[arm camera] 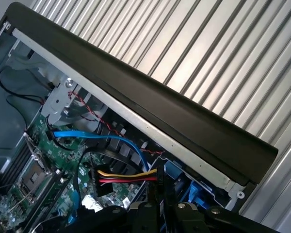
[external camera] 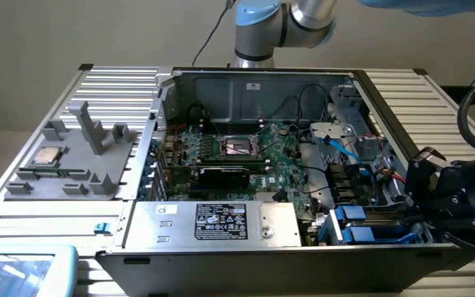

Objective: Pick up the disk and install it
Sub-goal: 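Insert the first disk wire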

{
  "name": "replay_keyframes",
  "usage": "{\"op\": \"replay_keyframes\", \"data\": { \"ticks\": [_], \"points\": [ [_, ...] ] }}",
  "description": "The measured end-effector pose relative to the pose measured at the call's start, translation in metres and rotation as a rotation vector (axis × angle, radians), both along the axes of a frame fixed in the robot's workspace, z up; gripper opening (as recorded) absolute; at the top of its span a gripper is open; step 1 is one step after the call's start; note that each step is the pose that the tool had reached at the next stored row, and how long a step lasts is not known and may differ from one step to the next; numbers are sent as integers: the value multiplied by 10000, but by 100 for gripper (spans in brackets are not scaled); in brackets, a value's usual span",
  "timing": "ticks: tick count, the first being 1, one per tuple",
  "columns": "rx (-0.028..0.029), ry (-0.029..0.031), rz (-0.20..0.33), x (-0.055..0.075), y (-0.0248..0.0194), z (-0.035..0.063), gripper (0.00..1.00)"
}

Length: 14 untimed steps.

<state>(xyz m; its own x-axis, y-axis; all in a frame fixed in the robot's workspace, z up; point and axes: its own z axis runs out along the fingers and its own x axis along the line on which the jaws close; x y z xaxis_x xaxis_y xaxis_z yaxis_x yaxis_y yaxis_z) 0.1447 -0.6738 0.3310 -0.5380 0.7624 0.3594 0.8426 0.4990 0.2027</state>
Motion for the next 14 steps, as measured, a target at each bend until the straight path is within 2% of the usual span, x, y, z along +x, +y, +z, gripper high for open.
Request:
{"op": "replay_keyframes", "data": {
  "ticks": [5, 12, 14],
  "points": [
    [-34, 0, -10, -25, 5, 39, 16],
    [-173, 0, -83, -55, 5, 60, 16],
    [-174, 1, -83, -55, 5, 60, 16]
  ]
}}
